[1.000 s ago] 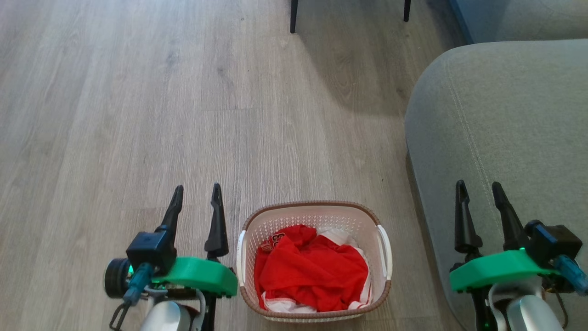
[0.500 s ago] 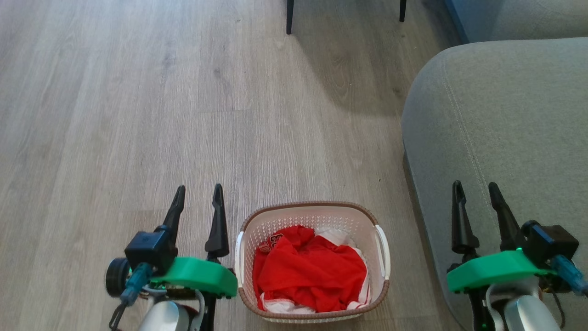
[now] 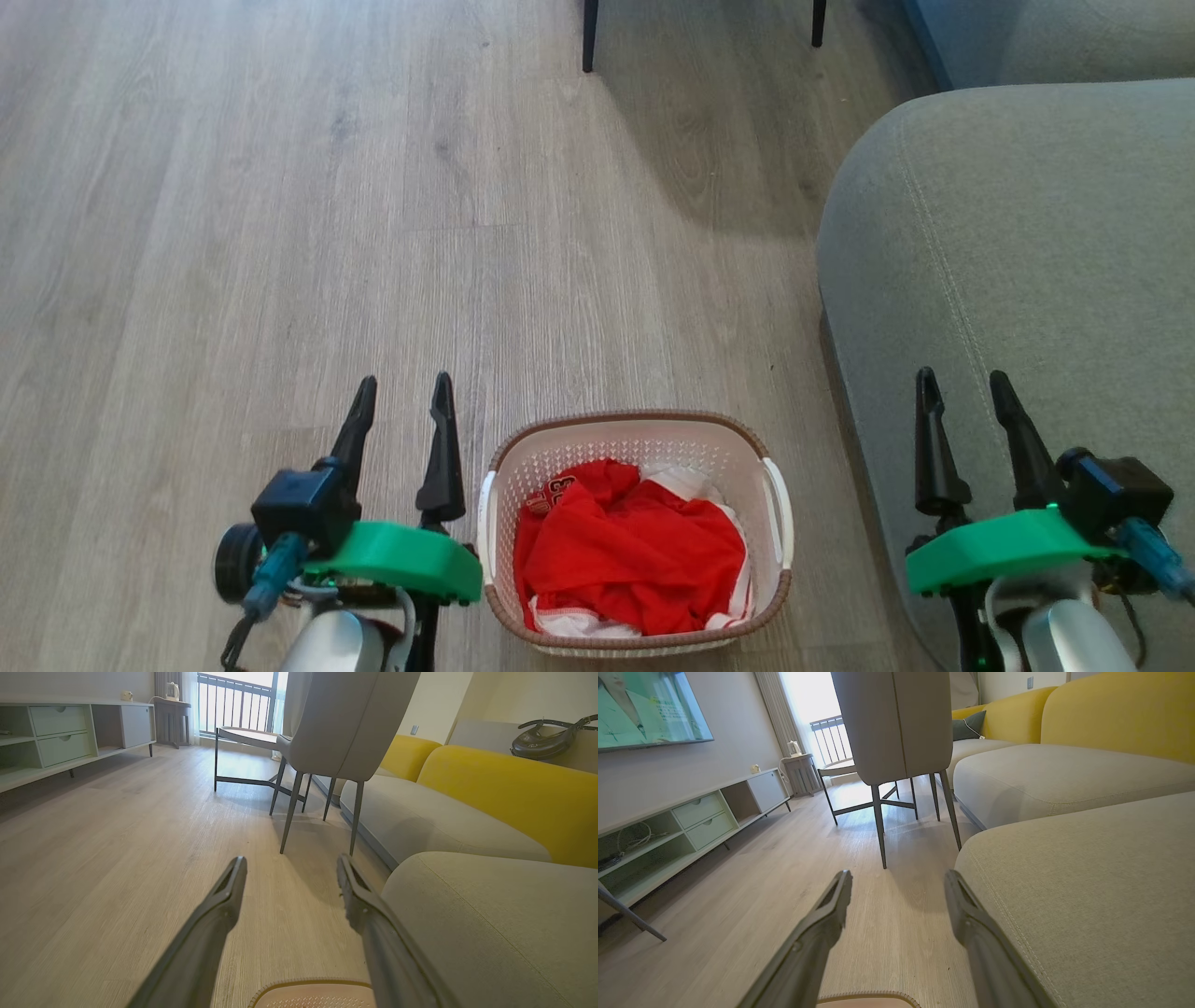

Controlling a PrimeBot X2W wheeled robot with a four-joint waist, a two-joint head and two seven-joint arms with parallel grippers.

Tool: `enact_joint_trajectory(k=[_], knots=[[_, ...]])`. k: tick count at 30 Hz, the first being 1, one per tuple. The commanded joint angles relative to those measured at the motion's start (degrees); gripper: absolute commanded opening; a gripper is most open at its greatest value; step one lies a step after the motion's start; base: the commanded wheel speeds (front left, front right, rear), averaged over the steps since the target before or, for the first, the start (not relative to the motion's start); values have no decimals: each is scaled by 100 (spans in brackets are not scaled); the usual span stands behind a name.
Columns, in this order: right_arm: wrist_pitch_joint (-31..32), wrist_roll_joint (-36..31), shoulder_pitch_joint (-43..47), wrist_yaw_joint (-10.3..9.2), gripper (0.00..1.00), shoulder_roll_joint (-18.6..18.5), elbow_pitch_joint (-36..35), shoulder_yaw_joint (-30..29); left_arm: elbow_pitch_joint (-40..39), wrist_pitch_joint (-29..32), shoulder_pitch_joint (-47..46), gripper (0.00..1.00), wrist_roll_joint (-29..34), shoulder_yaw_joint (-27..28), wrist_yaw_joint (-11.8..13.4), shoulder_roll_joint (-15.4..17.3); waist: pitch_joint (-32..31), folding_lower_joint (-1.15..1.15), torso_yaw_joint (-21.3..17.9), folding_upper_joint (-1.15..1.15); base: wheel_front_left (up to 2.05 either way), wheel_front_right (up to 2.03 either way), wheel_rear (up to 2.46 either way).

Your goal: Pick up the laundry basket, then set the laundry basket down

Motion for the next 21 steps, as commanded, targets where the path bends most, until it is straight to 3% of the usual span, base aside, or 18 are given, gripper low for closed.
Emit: enact_joint_trajectory(k=[1,4,5,9,21], knots=[[-70,17,-133,40,100,-7,-177,137,-220,-29,-174,100,-41,199,32,7,0,0,1,0,0,0,0],[-70,19,-134,40,100,-7,-170,141,-193,-29,-160,100,-142,189,-18,7,1,0,2,0,0,0,0],[0,1,0,0,0,0,1,6,1,0,1,0,-143,-1,-10,0,1,0,2,0,0,0,0],[16,27,61,-1,0,2,349,46,335,5,134,0,-172,-14,-8,-1,0,0,1,0,0,0,0],[154,726,1,3,0,-40,409,11,376,141,89,0,-872,140,-128,48,-4,0,-8,0,0,0,0]])
